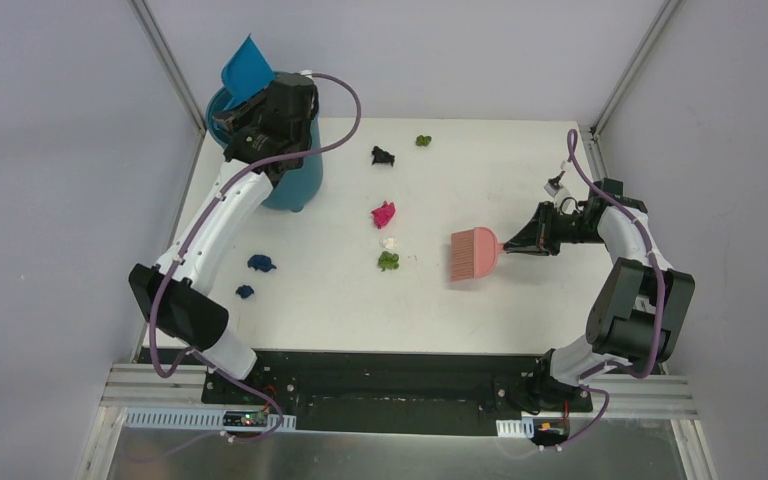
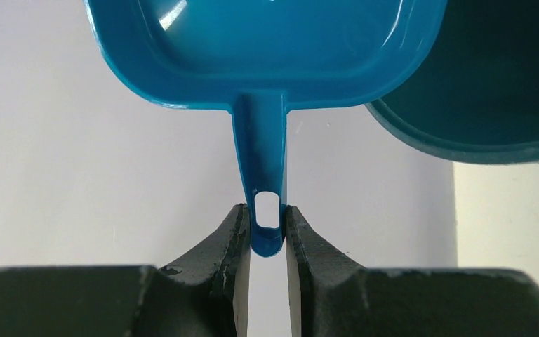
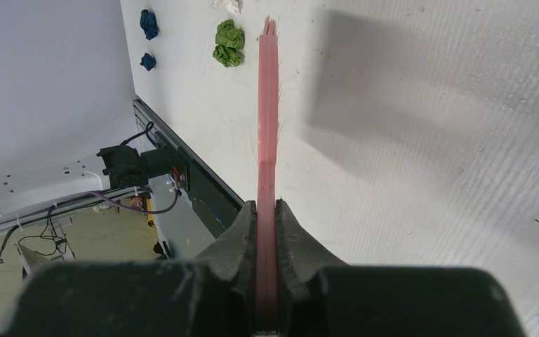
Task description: Sweep away the paper scraps from the table
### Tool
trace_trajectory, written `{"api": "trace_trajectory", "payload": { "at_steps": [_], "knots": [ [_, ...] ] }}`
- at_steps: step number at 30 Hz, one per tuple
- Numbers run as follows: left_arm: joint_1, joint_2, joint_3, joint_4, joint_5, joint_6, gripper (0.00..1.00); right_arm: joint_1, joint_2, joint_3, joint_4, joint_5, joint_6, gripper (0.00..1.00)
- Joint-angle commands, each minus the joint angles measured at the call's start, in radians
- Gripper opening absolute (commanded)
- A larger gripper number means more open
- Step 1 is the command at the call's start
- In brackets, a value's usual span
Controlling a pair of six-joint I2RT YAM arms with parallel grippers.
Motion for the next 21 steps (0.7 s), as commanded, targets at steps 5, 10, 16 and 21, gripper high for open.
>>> {"api": "trace_trajectory", "payload": {
  "at_steps": [5, 10, 16, 21],
  "knots": [
    [-0.319, -0.17, -0.02, -0.021, -0.042, -0.27, 0.03, 0.003, -0.057, 0.016, 0.057, 0.005, 0.008, 0.0],
    [-0.586, -0.173, -0.024, -0.415, 0.177, -0.715, 0.0, 0.008, -0.091, 0.037, 0.067, 0.05, 0.002, 0.0],
    [-0.588, -0.277, -0.284, -0.39, 0.672, -1.135, 0.0, 0.1, -0.135, 0.15, 0.119, 0.234, 0.022, 0.0],
    [-0.587, -0.384, -0.555, -0.305, 0.786, -1.189, 0.0, 0.155, -0.057, 0.335, 0.163, 0.291, 0.096, 0.0]
  ]
}}
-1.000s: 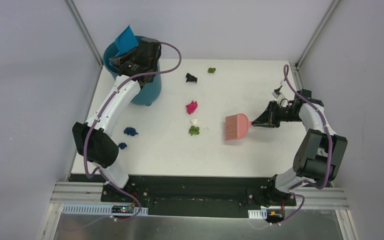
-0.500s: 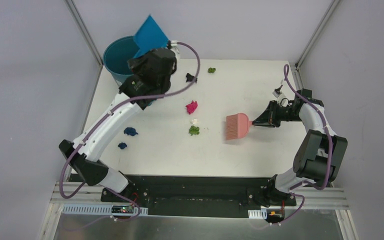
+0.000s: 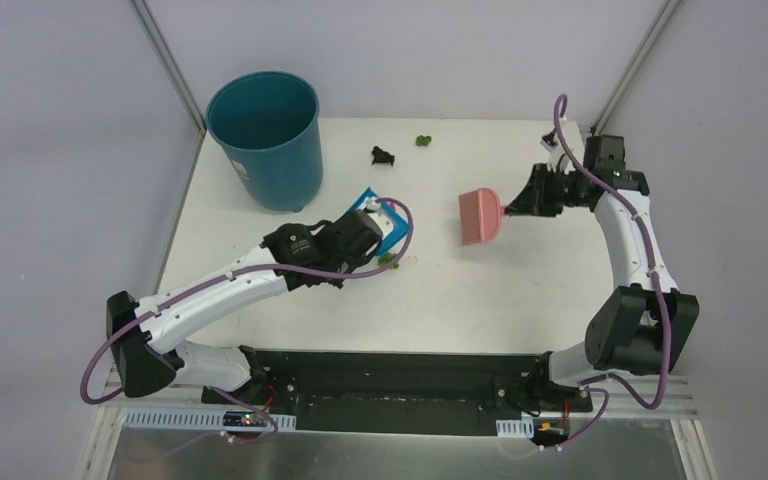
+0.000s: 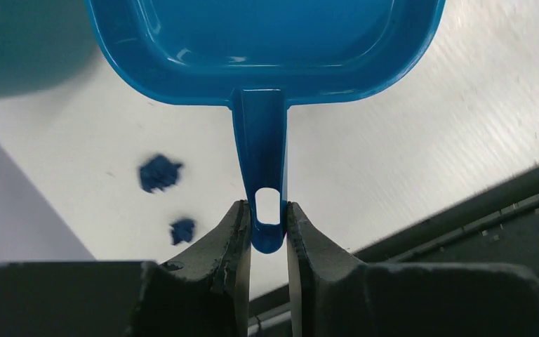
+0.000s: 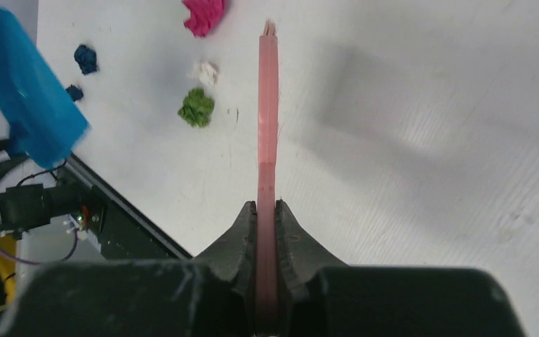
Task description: Sweep away the paper scraps from the table
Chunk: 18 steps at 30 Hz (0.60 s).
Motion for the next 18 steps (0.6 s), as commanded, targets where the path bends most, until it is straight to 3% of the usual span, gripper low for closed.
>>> {"api": "trace_trajectory", "payload": {
  "at_steps": [1, 5, 11, 15, 18],
  "knots": [
    [0.006, -0.105, -0.158, 0.056, 0.186, -0.188, 0.0, 0.052, 0.06, 0.199, 0.107, 0.077, 0.09, 0.0],
    [0.01, -0.122, -0.287, 0.125, 0.293, -0.149, 0.0, 0.158, 0.216, 0.375, 0.149, 0.084, 0.15, 0.0],
    [0.044, -0.125, -0.346, 0.249, 0.456, -0.081, 0.0, 0.263, 0.483, 0.625, 0.304, 0.016, 0.265, 0.0],
    [0.148, -0.121, -0.42, 0.363, 0.714, -0.047, 0.0, 0.276, 0.614, 0.701, 0.528, -0.049, 0.488, 0.0],
    [0.181, -0.092, -0.428, 0.371, 0.731, -0.051, 0.0, 0.289, 0.717, 0.729, 0.75, -0.097, 0.701, 0.0]
  ]
}}
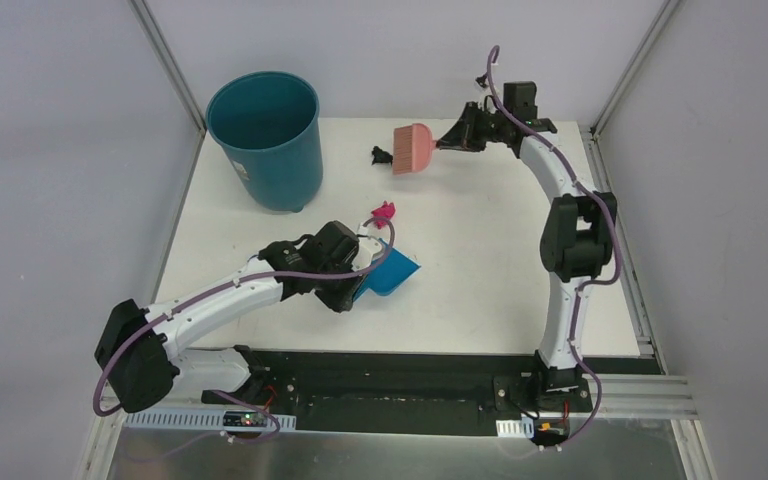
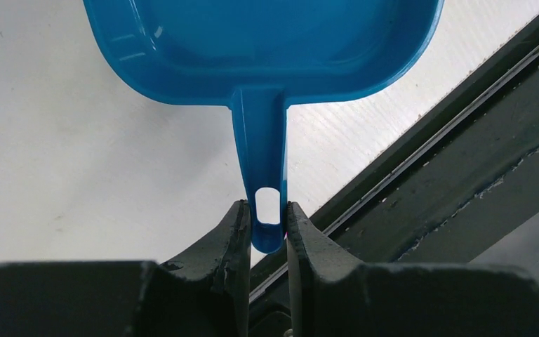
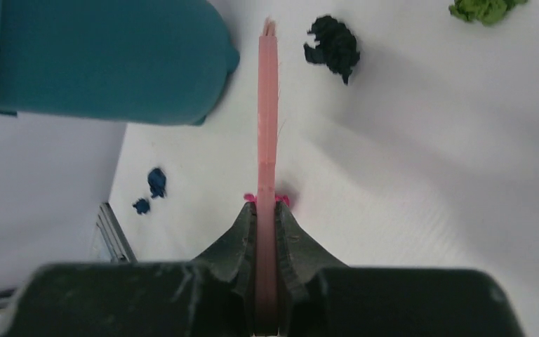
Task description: Sweep away the paper scraps from the table
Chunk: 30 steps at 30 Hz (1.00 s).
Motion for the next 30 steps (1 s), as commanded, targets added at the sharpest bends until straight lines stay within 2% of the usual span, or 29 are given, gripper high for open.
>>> {"api": "trace_trajectory", "payload": {
  "at_steps": [1, 5, 7, 15, 19, 23, 30],
  "knots": [
    [0.045, 0.017, -0.02, 0.121, 0.151, 0.028, 0.0, 0.004, 0.112, 0.105, 0.419, -0.099, 0.379, 0.0],
    [0.046, 0.075, -0.01, 0.128, 0.187, 0.039, 0.0, 0.024, 0.313, 0.269, 0.599, -0.099, 0.379, 0.0],
    [0.046, 0.109, -0.001, 0.124, 0.208, 0.045, 0.0, 0.029, 0.374, 0.297, 0.669, -0.099, 0.379, 0.0],
    [0.047, 0.176, 0.012, 0.12, 0.257, 0.051, 0.0, 0.038, 0.471, 0.357, 0.605, -0.099, 0.379, 0.0],
    [0.047, 0.161, 0.012, 0.12, 0.254, 0.057, 0.0, 0.026, 0.422, 0.247, 0.566, -0.099, 0.379, 0.0],
    [0.047, 0.121, 0.004, 0.122, 0.25, 0.061, 0.0, -0.012, 0.347, 0.08, 0.606, -0.099, 0.379, 0.0],
    [0.047, 0.031, -0.015, 0.13, 0.225, 0.062, 0.0, -0.091, 0.093, -0.298, 0.559, -0.099, 0.379, 0.0]
  ]
}}
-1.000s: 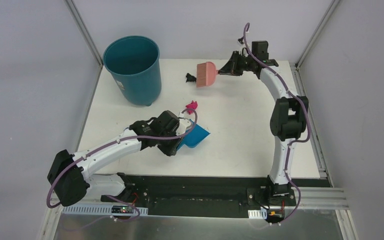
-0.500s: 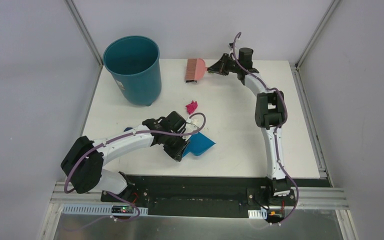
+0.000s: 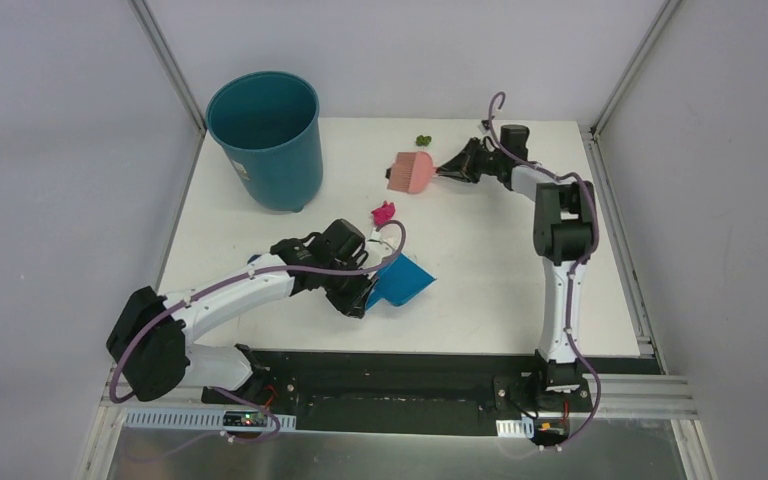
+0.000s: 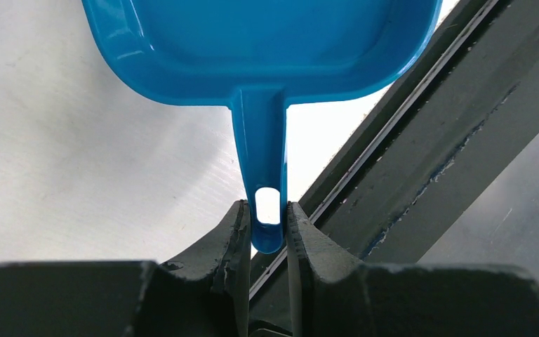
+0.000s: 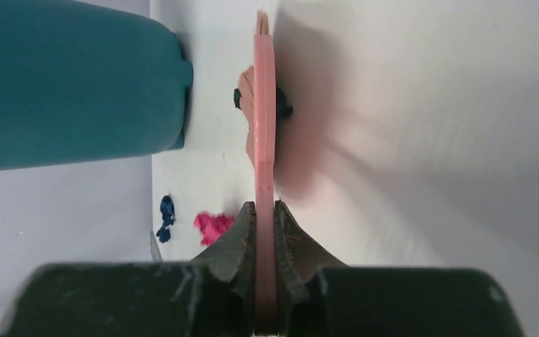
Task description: Sweep away the paper scraps from the table
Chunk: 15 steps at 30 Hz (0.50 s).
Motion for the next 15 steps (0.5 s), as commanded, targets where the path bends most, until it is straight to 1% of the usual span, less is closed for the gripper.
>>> {"api": "trace_trajectory", "payload": {
  "at_steps": [1, 2, 4, 5, 6, 7, 8, 11, 13, 14, 15],
  "knots": [
    [0.002, -0.084, 0.001, 0.044, -0.006, 0.02, 0.0, -0.065, -0.274, -0.226, -0.001, -0.001, -0.011, 0.0],
    [0.002, -0.094, -0.001, 0.044, -0.011, 0.022, 0.0, -0.082, -0.349, -0.314, -0.003, -0.001, -0.011, 0.0],
    [0.002, -0.11, -0.003, 0.046, -0.015, 0.024, 0.0, -0.116, -0.453, -0.419, -0.048, -0.001, -0.011, 0.0],
    [0.002, -0.113, -0.002, 0.045, -0.012, 0.026, 0.0, -0.151, -0.501, -0.464, -0.092, -0.017, 0.062, 0.0],
    [0.002, -0.115, -0.002, 0.044, -0.008, 0.027, 0.0, -0.178, -0.544, -0.501, -0.134, 0.07, 0.441, 0.0],
    [0.002, -0.117, -0.002, 0.043, -0.006, 0.027, 0.0, -0.209, -0.584, -0.529, -0.188, 0.061, 0.463, 0.0],
    [0.002, -0.117, -0.002, 0.044, -0.004, 0.027, 0.0, -0.237, -0.614, -0.545, -0.252, 0.02, 0.424, 0.0],
    [0.002, -0.122, -0.001, 0.042, -0.017, 0.024, 0.0, -0.302, -0.672, -0.534, -0.5, -0.118, 0.237, 0.0],
    [0.002, -0.126, 0.002, 0.038, -0.055, 0.02, 0.0, -0.322, -0.701, -0.511, -0.561, -0.187, 0.131, 0.0],
    [0.002, -0.129, 0.005, 0.035, -0.083, 0.017, 0.0, -0.324, -0.711, -0.474, -0.603, -0.202, 0.06, 0.0],
    [0.002, -0.134, 0.005, 0.033, -0.105, 0.015, 0.0, -0.323, -0.714, -0.418, -0.678, -0.175, -0.093, 0.0]
  ]
}}
